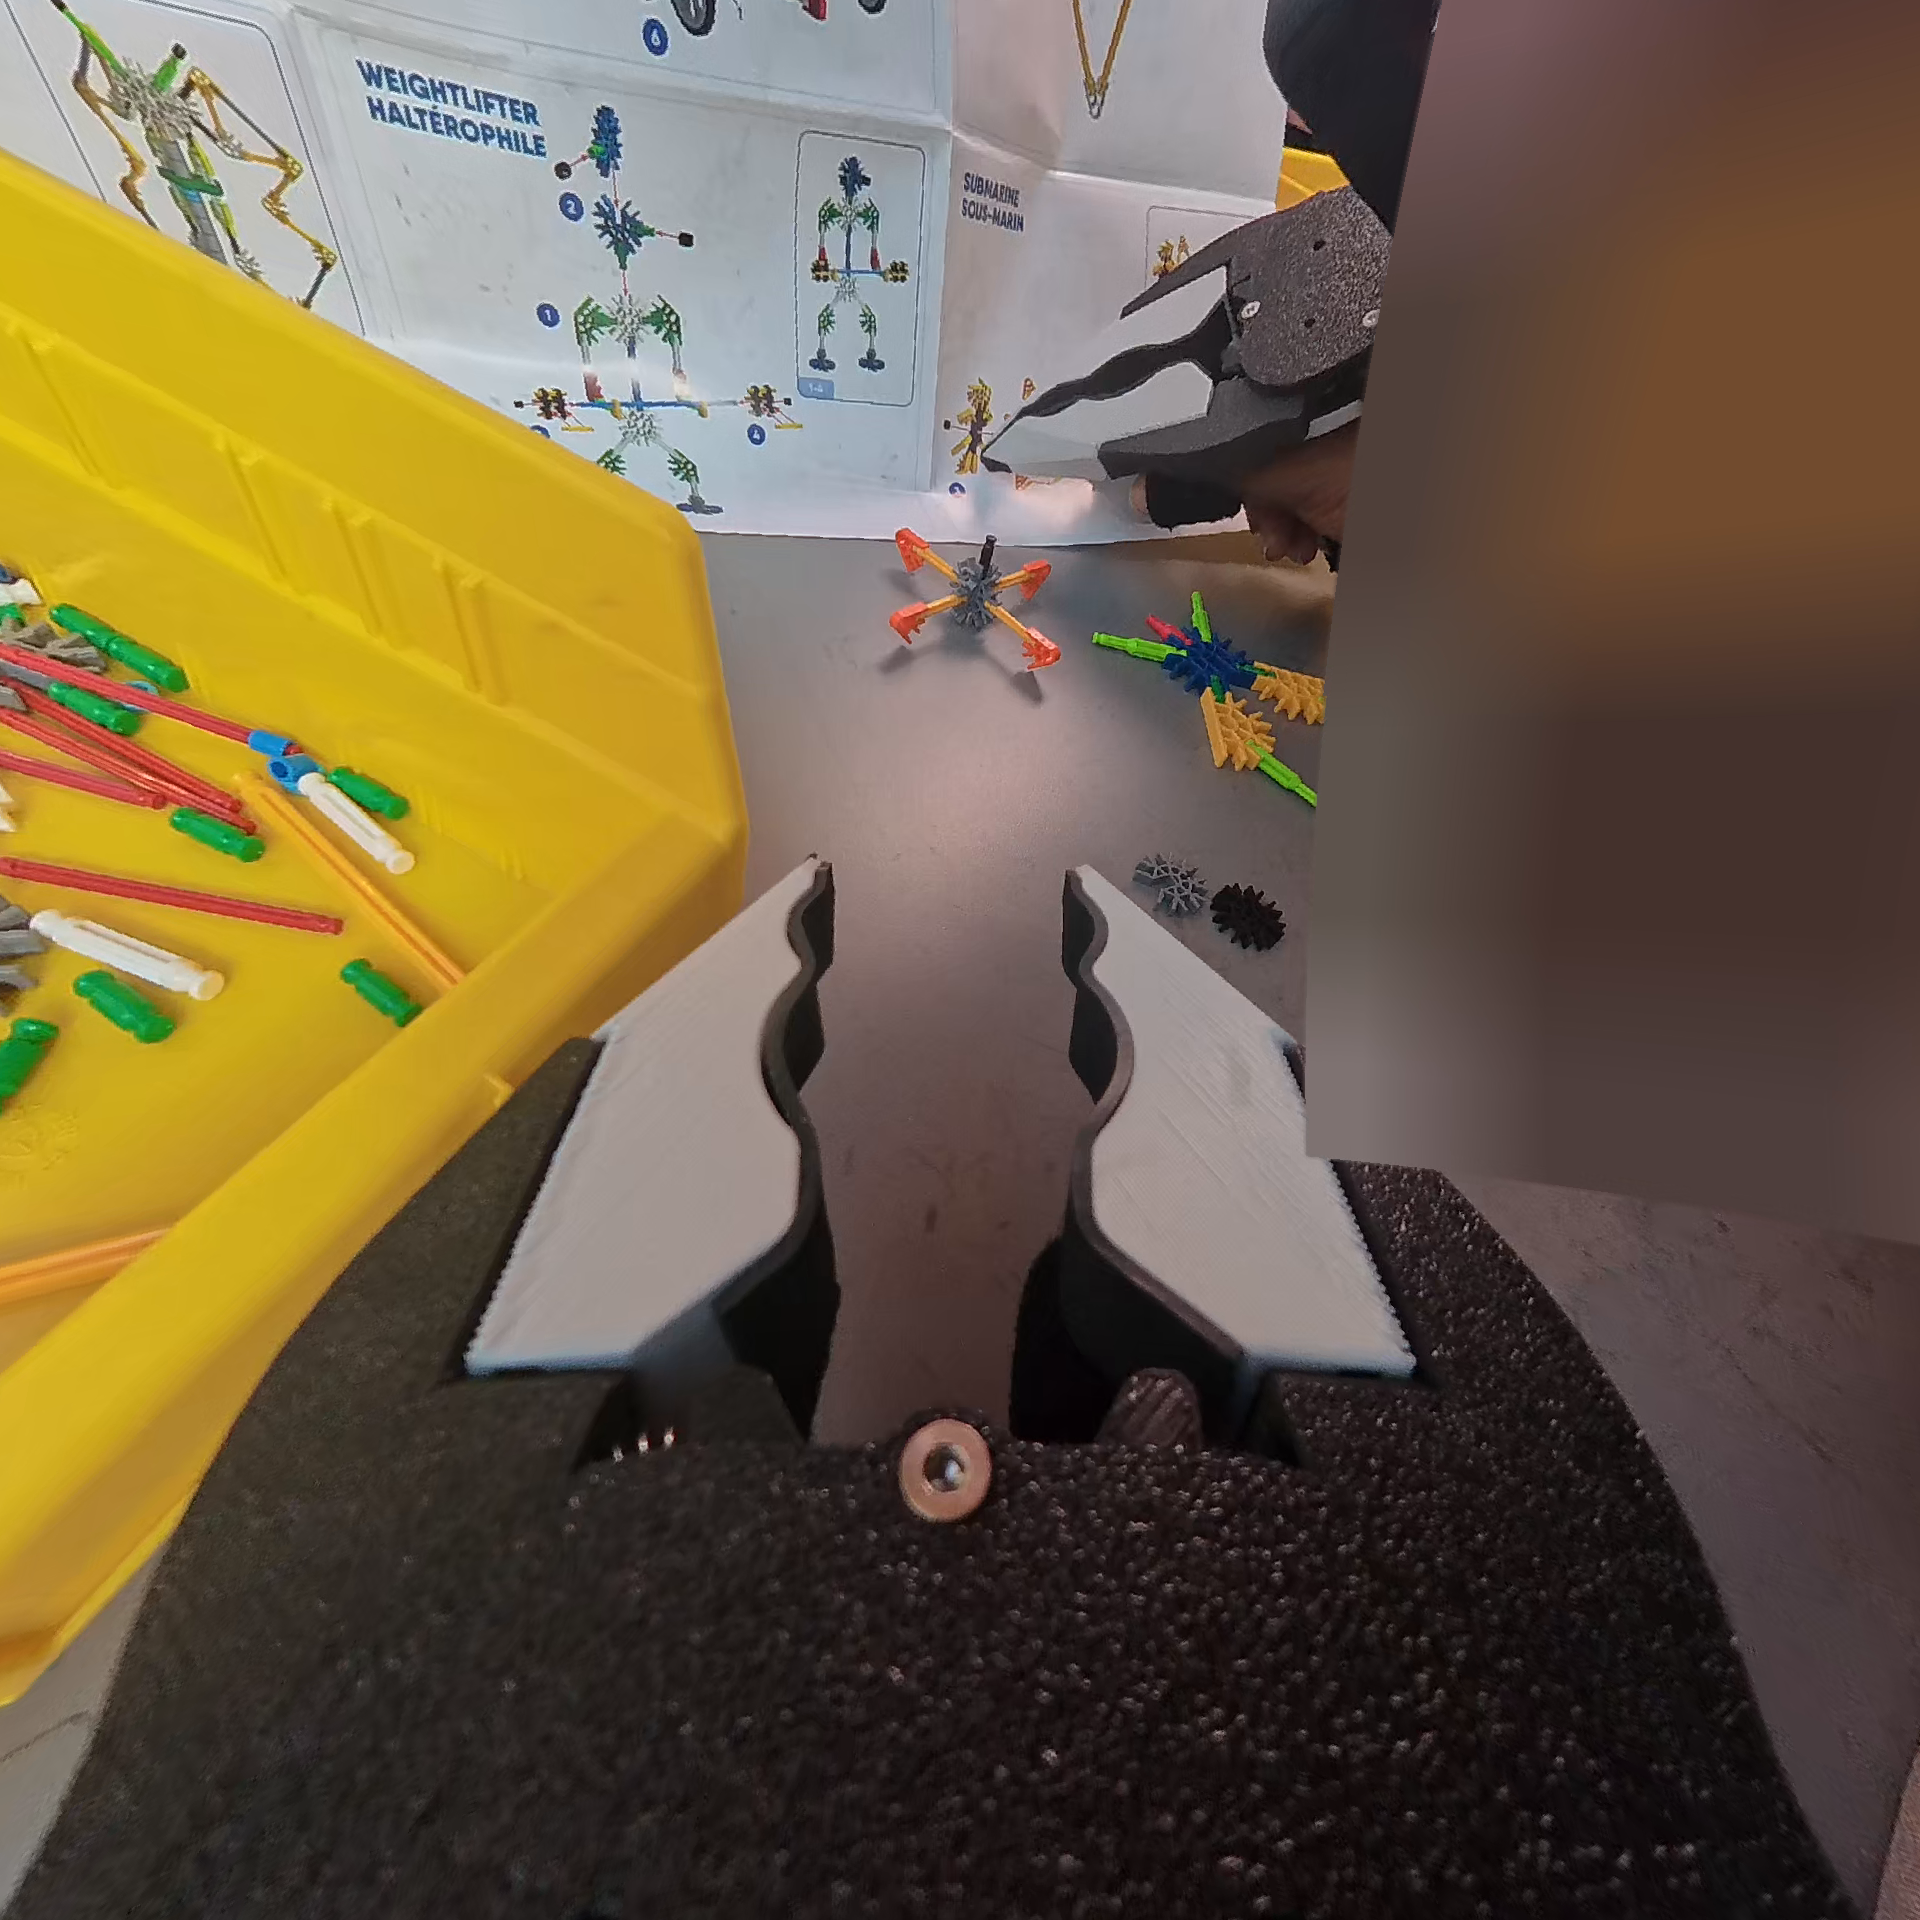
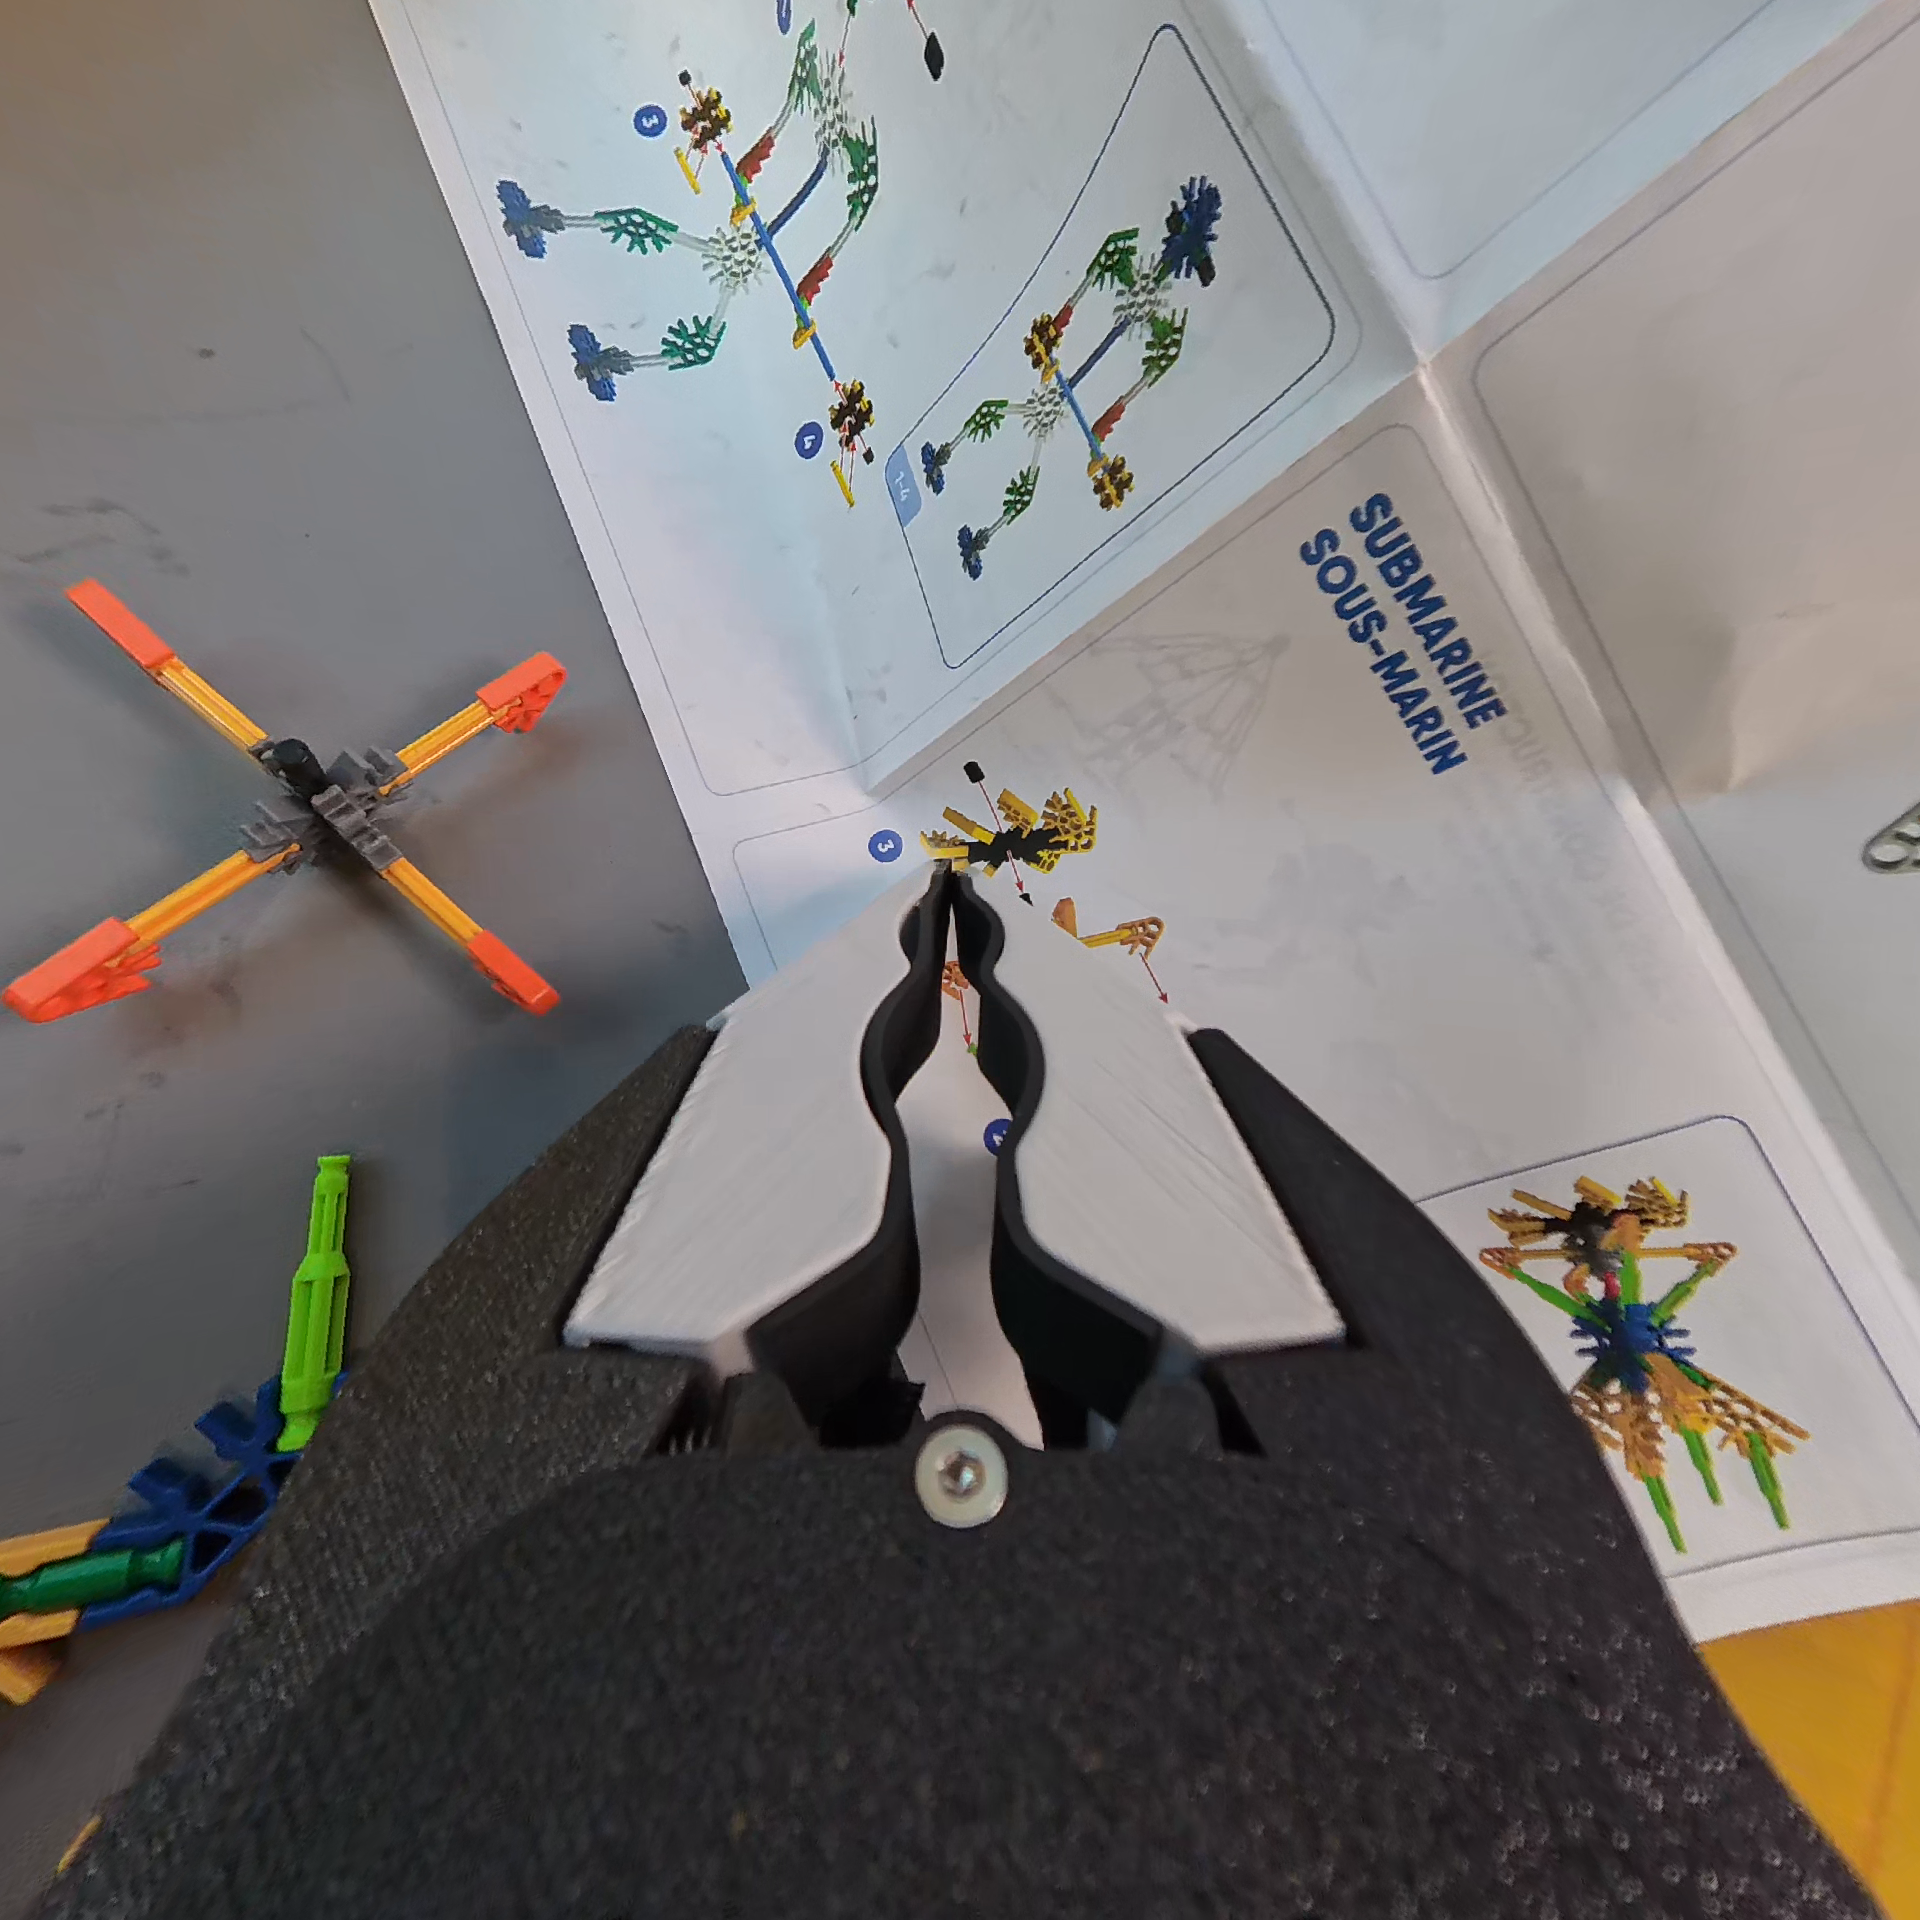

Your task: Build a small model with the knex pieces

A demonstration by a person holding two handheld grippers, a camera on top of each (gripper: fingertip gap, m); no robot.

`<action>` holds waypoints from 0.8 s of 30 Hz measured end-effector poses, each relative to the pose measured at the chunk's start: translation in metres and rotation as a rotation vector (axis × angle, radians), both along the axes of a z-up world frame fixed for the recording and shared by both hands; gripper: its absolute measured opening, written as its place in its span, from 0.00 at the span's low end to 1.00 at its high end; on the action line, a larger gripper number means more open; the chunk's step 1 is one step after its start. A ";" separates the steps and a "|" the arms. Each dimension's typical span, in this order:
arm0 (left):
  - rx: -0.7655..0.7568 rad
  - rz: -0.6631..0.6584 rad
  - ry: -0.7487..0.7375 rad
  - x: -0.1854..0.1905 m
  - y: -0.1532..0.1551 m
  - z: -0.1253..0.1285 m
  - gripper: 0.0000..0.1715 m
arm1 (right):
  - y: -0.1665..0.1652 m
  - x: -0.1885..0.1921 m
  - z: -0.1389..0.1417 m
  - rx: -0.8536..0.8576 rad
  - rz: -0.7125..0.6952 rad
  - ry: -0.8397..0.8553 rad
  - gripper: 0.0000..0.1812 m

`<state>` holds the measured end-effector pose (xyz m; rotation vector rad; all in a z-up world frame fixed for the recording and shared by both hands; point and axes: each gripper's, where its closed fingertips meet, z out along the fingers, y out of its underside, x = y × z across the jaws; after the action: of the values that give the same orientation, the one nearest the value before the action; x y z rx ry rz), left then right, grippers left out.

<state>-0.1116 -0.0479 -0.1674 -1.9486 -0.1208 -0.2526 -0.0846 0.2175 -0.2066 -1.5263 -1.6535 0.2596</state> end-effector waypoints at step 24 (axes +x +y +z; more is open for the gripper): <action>-0.004 -0.003 0.002 0.000 0.000 0.000 0.26 | -0.002 -0.003 0.002 0.008 -0.001 0.016 0.00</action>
<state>-0.1113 -0.0482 -0.1676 -1.9528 -0.1168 -0.2527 -0.0879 0.2153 -0.2051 -1.5150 -1.6397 0.2639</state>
